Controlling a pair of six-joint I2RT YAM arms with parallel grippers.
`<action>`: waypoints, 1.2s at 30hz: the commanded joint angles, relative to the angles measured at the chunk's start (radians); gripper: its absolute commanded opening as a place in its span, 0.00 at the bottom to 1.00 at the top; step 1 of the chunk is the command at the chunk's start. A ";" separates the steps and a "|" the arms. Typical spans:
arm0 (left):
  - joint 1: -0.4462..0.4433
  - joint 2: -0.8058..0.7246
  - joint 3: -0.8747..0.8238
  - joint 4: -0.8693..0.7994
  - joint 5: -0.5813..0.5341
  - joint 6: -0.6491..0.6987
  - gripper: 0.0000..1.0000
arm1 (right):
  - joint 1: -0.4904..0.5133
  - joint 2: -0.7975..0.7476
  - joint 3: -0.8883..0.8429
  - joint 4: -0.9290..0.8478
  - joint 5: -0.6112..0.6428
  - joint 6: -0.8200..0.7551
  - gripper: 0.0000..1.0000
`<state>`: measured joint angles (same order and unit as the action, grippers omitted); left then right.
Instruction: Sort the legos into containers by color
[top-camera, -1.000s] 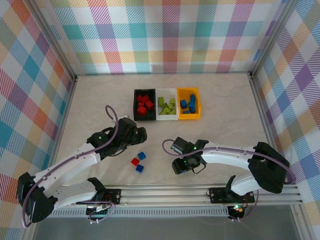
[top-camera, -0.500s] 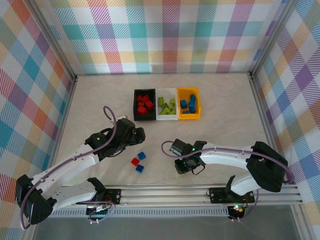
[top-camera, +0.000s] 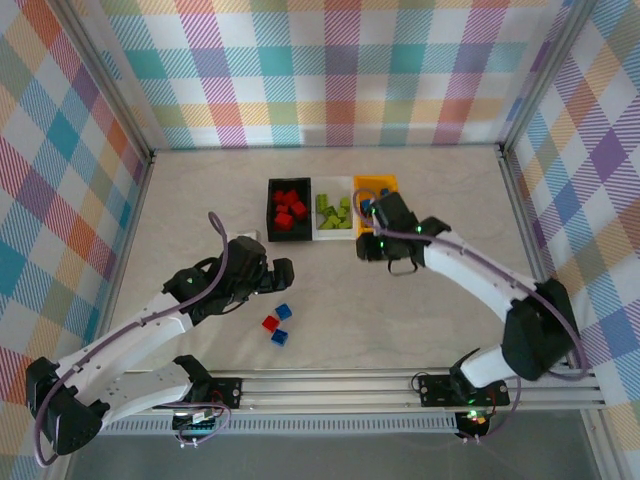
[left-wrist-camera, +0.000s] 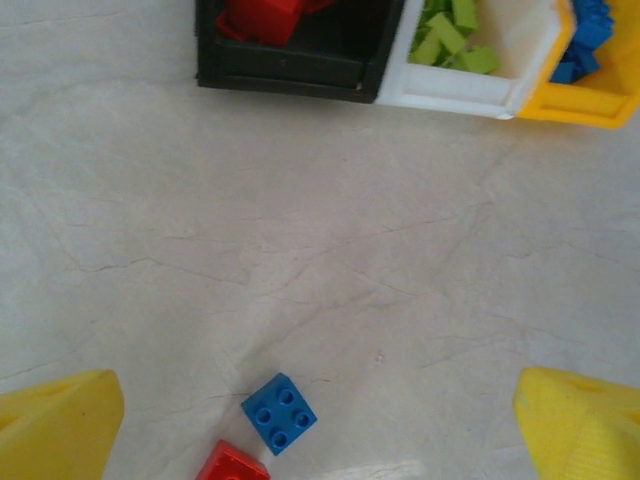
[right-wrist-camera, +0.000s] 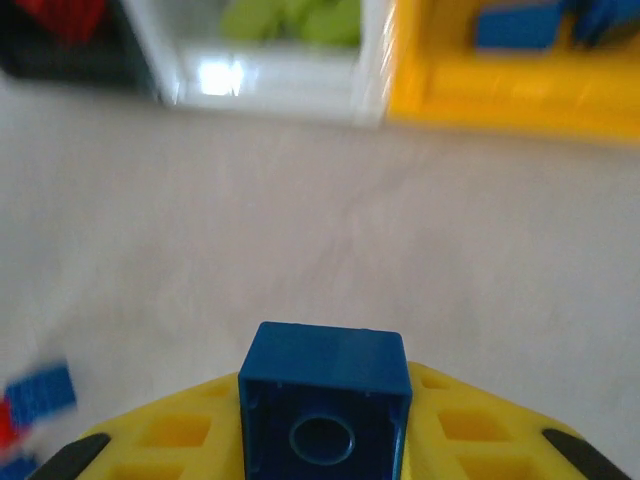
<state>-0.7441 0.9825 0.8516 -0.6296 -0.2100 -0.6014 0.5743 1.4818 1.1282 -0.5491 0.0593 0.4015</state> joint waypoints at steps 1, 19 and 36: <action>-0.002 -0.026 0.020 0.039 0.074 0.061 1.00 | -0.077 0.134 0.093 0.055 -0.024 -0.031 0.35; -0.002 -0.055 -0.028 0.019 0.171 0.070 1.00 | -0.190 0.414 0.406 0.056 -0.018 0.020 0.76; -0.170 0.229 -0.107 -0.121 0.099 -0.100 0.76 | -0.114 0.030 -0.064 0.185 -0.068 0.053 0.77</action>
<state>-0.8986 1.2255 0.7685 -0.6865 -0.0689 -0.6357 0.4641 1.5497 1.0855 -0.3927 -0.0010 0.4408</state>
